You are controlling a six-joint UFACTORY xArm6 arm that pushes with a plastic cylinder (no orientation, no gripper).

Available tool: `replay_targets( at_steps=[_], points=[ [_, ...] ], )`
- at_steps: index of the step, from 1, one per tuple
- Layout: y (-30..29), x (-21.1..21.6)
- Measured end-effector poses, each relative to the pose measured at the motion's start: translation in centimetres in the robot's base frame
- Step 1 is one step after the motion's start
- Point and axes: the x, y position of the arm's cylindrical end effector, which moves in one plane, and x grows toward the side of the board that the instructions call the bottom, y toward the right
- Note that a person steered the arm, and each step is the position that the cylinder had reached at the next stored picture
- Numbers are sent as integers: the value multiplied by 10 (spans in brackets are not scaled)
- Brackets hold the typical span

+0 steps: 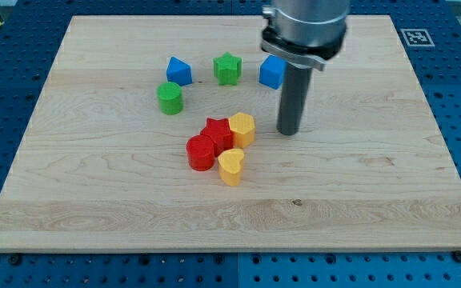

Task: Move your arm towards the bottom center of the board

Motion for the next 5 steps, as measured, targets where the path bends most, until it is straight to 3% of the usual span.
replay_targets(
  at_steps=[2,3,5],
  points=[
    [-13,106],
    [-15,108],
    [-80,130]
  ],
)
